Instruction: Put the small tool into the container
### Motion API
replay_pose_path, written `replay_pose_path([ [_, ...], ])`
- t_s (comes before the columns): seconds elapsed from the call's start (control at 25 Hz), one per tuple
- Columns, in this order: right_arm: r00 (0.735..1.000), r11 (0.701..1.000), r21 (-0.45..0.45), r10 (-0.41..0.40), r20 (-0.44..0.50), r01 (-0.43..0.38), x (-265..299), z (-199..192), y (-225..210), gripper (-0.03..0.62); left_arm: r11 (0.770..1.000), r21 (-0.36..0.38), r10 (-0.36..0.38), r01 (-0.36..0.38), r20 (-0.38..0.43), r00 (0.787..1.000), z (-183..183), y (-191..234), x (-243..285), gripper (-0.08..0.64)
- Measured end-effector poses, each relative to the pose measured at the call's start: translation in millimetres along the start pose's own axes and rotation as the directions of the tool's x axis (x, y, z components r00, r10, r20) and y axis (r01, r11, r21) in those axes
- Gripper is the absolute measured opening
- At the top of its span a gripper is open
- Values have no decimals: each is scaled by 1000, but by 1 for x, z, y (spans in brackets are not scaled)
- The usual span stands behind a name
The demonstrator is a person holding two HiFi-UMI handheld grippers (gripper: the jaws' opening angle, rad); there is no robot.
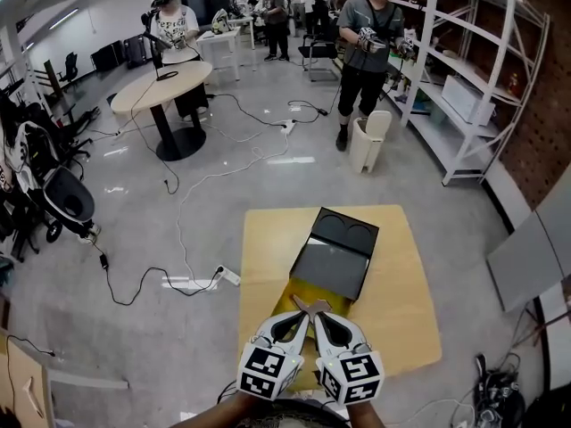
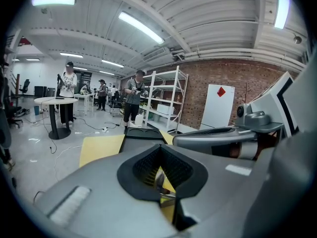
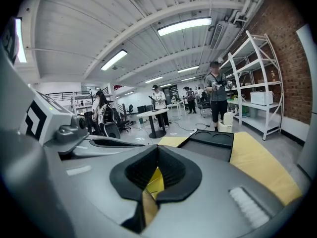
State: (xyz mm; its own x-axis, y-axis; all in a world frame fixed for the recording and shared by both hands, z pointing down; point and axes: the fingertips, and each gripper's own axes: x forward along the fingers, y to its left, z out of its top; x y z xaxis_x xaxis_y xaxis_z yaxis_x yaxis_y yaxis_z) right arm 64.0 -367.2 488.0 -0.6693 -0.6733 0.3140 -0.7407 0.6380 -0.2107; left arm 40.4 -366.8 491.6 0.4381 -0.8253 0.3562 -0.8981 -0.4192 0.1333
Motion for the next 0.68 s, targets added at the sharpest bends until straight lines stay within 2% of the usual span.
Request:
replay_pose_path([
  [0.52,1000,1000,-5,-23,-14,23,22,-4,17,5,1000,-8,-26,26,4,1000,-5,25,-7,15],
  [0.68,1000,1000,-8,-26,-17,26,41,0,23,5,1000,-9,-30,30,4,1000,-3,45,-5,15],
])
